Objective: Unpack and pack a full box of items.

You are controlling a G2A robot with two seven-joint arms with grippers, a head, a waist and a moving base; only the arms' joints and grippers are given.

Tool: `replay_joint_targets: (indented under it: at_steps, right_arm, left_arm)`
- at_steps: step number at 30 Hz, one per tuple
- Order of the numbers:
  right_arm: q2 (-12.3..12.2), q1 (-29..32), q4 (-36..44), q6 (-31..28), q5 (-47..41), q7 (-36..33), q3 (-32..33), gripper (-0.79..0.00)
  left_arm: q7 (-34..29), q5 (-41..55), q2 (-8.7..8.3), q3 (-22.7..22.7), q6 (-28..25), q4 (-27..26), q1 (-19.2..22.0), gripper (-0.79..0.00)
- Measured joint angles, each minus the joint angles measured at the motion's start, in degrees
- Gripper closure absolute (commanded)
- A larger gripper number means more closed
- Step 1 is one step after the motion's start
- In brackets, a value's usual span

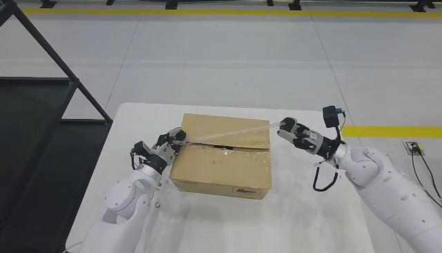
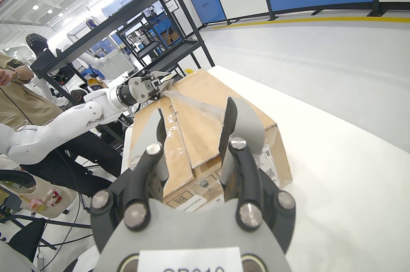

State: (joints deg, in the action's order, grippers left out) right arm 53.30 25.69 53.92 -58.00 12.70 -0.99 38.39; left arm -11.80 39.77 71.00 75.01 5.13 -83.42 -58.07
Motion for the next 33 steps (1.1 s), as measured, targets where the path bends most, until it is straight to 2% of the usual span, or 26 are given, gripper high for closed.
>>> replay_joint_targets:
  at_steps: [13, 17, 21, 25, 29, 31, 33]
  right_arm:
    - [-1.01, -0.06, 0.18, 0.00, 0.84, 3.06, -1.01, -0.785]
    - [-1.24, 0.33, 0.22, 0.00, -1.31, 5.47, -0.69, -0.785]
    - [-1.75, 0.50, 3.08, 0.00, -5.36, 3.45, -0.31, -0.785]
    - [-3.09, 0.52, 5.23, 0.00, -13.55, -5.75, 0.68, -0.785]
    - [-5.02, 0.12, 3.21, 0.06, -28.18, -26.70, 1.17, -0.785]
    - [-5.09, 0.07, 3.06, 0.08, -30.81, -33.88, 1.13, -0.785]
    - [-5.05, 0.08, 3.24, 0.08, -29.22, -36.56, 1.12, -0.785]
  left_arm:
    - [-0.28, -0.46, 0.42, 0.01, 0.42, 0.56, 0.24, -0.200]
    - [-0.41, -0.54, 0.54, 0.10, 0.55, 0.62, 0.27, -0.200]
    - [-0.56, -0.55, 0.67, 0.12, 0.50, 0.46, 0.16, -0.200]
    - [-0.66, -0.63, 0.79, 0.11, 0.54, 0.45, 0.16, -0.197]
    - [-0.97, -0.65, 0.90, 0.21, 0.62, 0.60, 0.28, -0.200]
    - [-1.06, -0.53, 0.92, 0.46, 0.65, 0.58, 0.27, -0.200]
    - [-1.17, -0.47, 0.92, 0.81, 0.58, 0.43, 0.14, -0.200]
